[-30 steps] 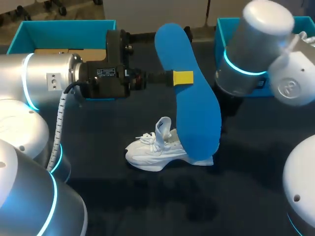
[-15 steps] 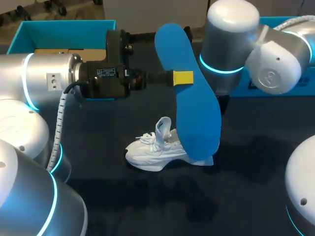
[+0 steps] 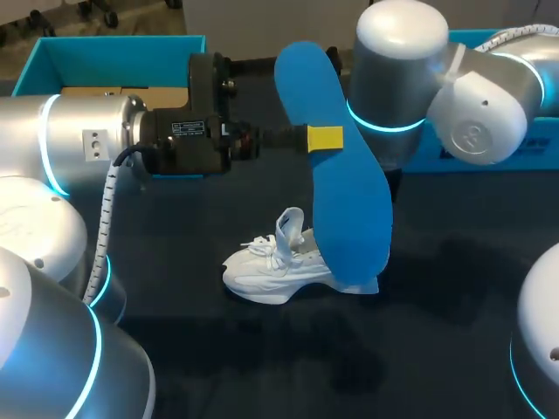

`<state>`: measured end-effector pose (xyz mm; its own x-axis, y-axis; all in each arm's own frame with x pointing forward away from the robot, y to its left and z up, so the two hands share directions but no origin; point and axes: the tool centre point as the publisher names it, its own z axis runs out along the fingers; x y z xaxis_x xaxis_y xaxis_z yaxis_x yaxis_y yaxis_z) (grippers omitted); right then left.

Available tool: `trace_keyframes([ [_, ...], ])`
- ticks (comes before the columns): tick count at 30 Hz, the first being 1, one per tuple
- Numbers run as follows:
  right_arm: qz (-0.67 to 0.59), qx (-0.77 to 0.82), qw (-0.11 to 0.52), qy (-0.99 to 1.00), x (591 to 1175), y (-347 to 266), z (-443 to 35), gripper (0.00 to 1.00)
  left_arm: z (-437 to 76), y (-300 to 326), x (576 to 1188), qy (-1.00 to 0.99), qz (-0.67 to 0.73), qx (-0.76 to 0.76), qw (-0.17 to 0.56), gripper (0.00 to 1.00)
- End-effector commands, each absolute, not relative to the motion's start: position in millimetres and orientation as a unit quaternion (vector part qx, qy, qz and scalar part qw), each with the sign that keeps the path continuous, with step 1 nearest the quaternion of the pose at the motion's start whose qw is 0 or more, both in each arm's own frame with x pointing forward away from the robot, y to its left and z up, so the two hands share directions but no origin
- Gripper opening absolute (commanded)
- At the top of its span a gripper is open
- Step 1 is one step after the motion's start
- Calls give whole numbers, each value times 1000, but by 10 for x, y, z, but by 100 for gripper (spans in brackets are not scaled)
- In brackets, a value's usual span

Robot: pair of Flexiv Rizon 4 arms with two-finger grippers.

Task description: Take the shoe out of the shoebox, open the shoe tongue, remove and reinsert the insole, then place the shoe into the shoebox

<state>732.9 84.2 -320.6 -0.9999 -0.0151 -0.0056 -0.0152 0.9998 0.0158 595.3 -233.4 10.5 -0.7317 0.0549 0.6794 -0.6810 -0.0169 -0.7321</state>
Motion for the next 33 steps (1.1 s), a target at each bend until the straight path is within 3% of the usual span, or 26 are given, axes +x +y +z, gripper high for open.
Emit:
trace_keyframes([
  [1, 8, -7, 4, 1000, 7320, 837, -3210, 100, 93, -2331, 5943, -644, 672, 243, 274, 0],
  [21, 8, -7, 4, 1000, 7320, 837, -3210, 100, 93, -2331, 5943, -644, 672, 243, 274, 0],
  [33, 1, -21, -2, 1000, 7704, 1134, -3218, 100, 93, -2331, 5943, -644, 672, 243, 274, 0],
])
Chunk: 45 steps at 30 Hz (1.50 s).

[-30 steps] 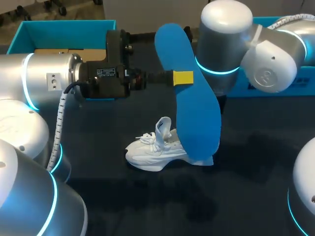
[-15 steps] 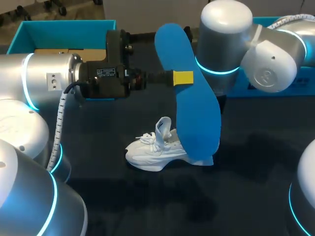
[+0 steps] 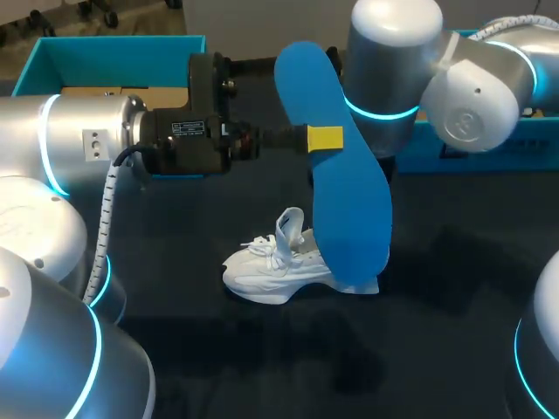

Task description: Take the shoe out of the shoebox, open the shoe tongue, remove and reinsert the insole, then place the shoe into the shoebox

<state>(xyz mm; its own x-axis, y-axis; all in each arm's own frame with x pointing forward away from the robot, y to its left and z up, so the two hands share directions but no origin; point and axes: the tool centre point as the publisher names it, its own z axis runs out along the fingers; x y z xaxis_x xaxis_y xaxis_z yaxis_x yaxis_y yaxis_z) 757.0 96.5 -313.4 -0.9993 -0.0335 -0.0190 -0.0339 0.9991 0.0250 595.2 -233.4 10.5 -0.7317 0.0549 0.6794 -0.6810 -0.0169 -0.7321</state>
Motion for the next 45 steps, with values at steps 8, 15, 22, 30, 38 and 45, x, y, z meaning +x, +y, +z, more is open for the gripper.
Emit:
trace_keyframes([
  [8, 13, -29, -8, 999, 7815, 1249, -3454, 100, 93, -2331, 5943, -644, 672, 243, 274, 0],
  [15, 14, -30, -13, 999, 7829, 1259, -3639, 100, 93, -2331, 5943, -644, 672, 243, 274, 0],
  [22, 20, -24, -22, 999, 7750, 1186, -3780, 87, 93, -2331, 5943, -644, 672, 243, 274, 0],
  [30, 32, -21, -34, 999, 7704, 1239, -3880, 46, 93, -2331, 5943, -644, 672, 243, 274, 0],
  [38, 32, -14, -47, 998, 7654, 1244, -3925, 0, 93, -2331, 5943, -644, 672, 243, 274, 0],
  [45, 31, 11, -87, 996, 7632, 1191, -3818, 0, 93, -2331, 5943, -644, 672, 243, 274, 0],
])
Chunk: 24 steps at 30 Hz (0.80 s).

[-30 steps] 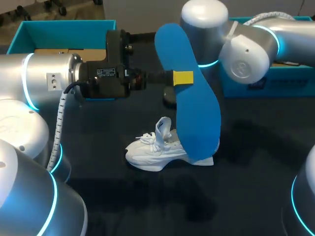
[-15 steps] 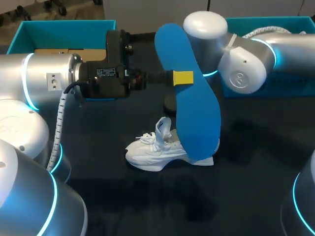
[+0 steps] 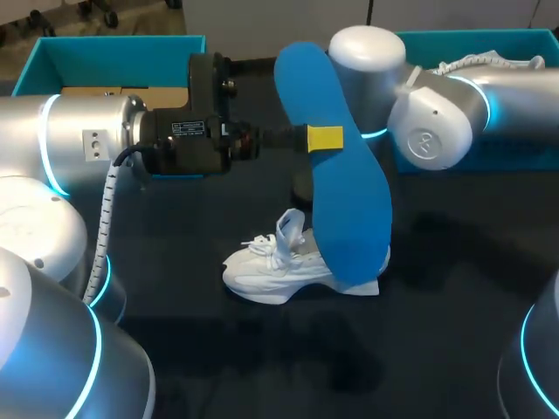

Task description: Take the shoe out of the shoebox, open the shoe tongue, remove and reinsert the insole, then place the shoe into the shoebox

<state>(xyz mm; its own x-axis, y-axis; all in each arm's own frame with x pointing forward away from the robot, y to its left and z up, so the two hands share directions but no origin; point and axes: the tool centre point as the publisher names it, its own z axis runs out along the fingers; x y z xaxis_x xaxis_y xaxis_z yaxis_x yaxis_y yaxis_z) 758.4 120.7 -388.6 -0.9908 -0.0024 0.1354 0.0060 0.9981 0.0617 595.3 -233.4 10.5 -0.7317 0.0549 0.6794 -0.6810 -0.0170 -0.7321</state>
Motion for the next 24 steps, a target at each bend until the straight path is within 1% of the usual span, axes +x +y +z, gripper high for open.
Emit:
trace_keyframes([
  [1, -29, -21, 98, -995, 7628, 1183, -3797, 0, 93, -2331, 5943, -644, 672, 243, 274, 0],
  [5, -43, -94, 156, -982, 7578, 1150, -3691, 0, 93, -2331, 5943, -644, 672, 243, 274, 0],
  [8, -76, -157, 175, -969, 7512, 1135, -3646, 0, 93, -2331, 5943, -644, 672, 243, 274, 0],
  [14, -118, -232, 177, -949, 7386, 1215, -3668, 0, 93, -2331, 5943, -644, 672, 243, 274, 0],
  [17, -111, -294, 149, -938, 7321, 1249, -3633, 0, 93, -2331, 5943, -644, 672, 243, 274, 0],
  [19, -132, -331, 117, -927, 7280, 1262, -3612, 0, 93, -2331, 5943, -644, 672, 243, 274, 0],
  [24, -149, -403, 72, -900, 7212, 1265, -3574, 0, 93, -2331, 5943, -644, 672, 243, 274, 0],
])
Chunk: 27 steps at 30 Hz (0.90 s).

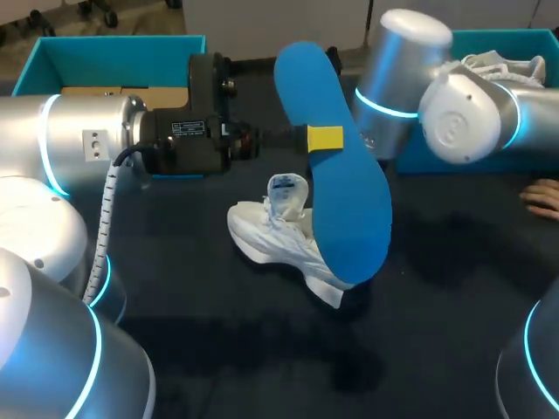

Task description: Take the shoe out of the shoebox, open the shoe tongue, remove and reinsert the insole, then place the shoe into the shoebox

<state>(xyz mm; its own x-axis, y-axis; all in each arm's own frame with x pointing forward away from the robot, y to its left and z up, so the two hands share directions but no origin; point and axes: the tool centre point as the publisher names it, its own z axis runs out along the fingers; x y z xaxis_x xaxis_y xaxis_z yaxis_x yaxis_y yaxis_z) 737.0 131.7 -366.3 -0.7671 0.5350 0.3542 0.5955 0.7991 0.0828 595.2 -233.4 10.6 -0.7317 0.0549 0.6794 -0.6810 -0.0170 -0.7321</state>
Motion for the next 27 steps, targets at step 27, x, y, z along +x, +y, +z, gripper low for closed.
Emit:
trace_keyframes([
  [27, -130, -568, 46, -811, 7073, 1365, -3489, 0, 93, -2331, 5943, -644, 672, 243, 274, 0],
])
